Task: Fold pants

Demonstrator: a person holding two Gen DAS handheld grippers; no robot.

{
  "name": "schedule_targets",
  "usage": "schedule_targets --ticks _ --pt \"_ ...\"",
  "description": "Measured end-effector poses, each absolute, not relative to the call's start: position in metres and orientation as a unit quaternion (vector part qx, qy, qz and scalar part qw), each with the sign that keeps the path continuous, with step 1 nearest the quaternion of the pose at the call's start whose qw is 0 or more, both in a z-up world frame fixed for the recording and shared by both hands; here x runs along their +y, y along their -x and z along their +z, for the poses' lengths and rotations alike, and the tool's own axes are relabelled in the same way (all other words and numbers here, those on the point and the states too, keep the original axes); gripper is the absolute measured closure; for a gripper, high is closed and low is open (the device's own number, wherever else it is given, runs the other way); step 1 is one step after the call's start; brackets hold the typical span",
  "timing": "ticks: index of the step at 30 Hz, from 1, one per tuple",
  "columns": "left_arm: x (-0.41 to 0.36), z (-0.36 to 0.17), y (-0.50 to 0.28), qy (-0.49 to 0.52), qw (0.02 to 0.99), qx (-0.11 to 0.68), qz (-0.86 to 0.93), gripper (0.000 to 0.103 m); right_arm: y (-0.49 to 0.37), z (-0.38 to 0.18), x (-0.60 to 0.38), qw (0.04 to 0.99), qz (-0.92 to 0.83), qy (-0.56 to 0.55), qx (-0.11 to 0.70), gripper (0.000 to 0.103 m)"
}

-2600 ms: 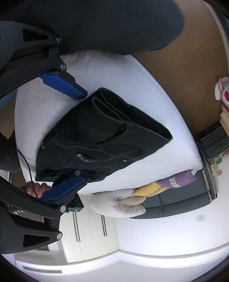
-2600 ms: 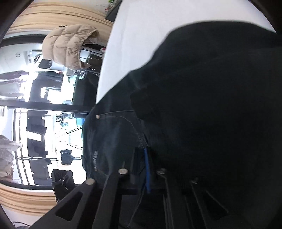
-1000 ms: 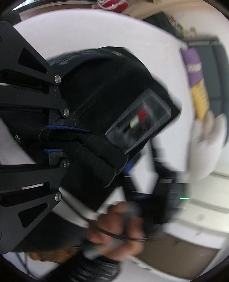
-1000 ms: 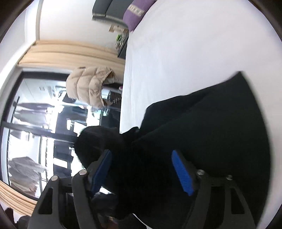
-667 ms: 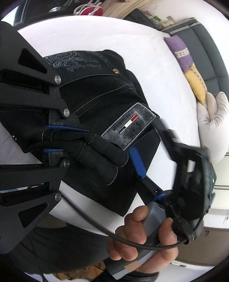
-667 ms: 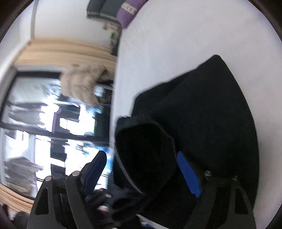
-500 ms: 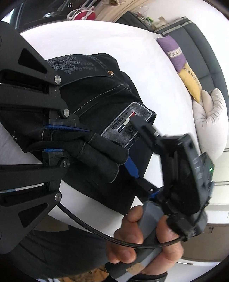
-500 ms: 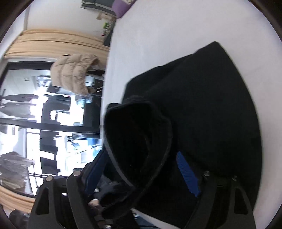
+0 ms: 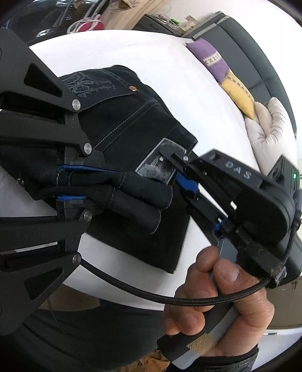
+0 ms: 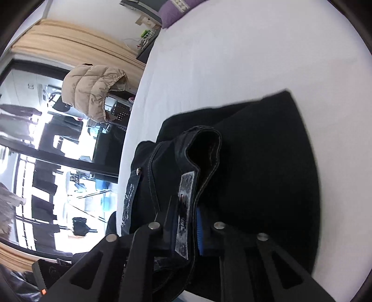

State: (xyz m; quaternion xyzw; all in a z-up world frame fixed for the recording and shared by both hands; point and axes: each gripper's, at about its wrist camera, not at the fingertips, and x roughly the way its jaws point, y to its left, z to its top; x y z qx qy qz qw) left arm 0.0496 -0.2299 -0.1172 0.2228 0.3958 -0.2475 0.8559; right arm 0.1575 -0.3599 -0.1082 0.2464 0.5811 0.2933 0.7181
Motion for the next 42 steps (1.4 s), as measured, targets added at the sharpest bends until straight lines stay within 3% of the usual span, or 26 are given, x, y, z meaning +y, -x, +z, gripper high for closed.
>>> schedule_targets --ticks 8,20,27,28,30,31,32,35,37,39,41,42 --pt "-0.277 -0.115 -0.070 -0.233 0.852 0.381 -0.274 0.089 -0.178 -0.100 -0.398 0.740 0.280 -0.220 0.570 0.091" --pt "-0.310 -0.144 -0.076 -0.242 0.834 0.404 -0.289 0.089 -0.175 -0.136 -0.437 0.729 0.265 -0.269 0.571 0.090" --pt "-0.288 -0.137 -0.086 -0.180 0.825 0.435 -0.313 0.079 -0.171 -0.152 -0.452 0.712 0.267 -0.307 0.572 0.077" --pt "-0.280 -0.132 -0.086 -0.159 0.823 0.441 -0.320 0.075 -0.168 -0.149 -0.453 0.715 0.265 -0.307 0.570 0.074" --pt "-0.255 -0.120 -0.083 -0.107 0.823 0.449 -0.331 0.050 -0.163 -0.141 -0.456 0.726 0.252 -0.299 0.567 0.073" --pt "-0.243 -0.114 -0.080 -0.088 0.825 0.448 -0.331 0.030 -0.160 -0.136 -0.458 0.732 0.241 -0.294 0.565 0.070" --pt "-0.233 -0.108 -0.077 -0.072 0.829 0.444 -0.332 0.028 -0.156 -0.131 -0.462 0.739 0.229 -0.291 0.563 0.070" --pt "-0.196 -0.090 -0.075 -0.016 0.836 0.435 -0.334 0.028 -0.144 -0.110 -0.464 0.750 0.235 -0.292 0.545 0.073" --pt "-0.168 -0.083 -0.080 0.029 0.844 0.425 -0.325 0.028 -0.135 -0.094 -0.453 0.752 0.259 -0.287 0.534 0.092" --pt "-0.144 -0.082 -0.101 0.063 0.847 0.434 -0.302 0.029 -0.127 -0.089 -0.438 0.748 0.277 -0.280 0.534 0.093" --pt "-0.122 -0.093 -0.121 0.107 0.839 0.448 -0.289 0.052 -0.120 -0.098 -0.419 0.737 0.288 -0.265 0.552 0.094" --pt "-0.110 -0.104 -0.138 0.139 0.829 0.465 -0.277 0.058 -0.118 -0.105 -0.416 0.733 0.285 -0.261 0.560 0.094"
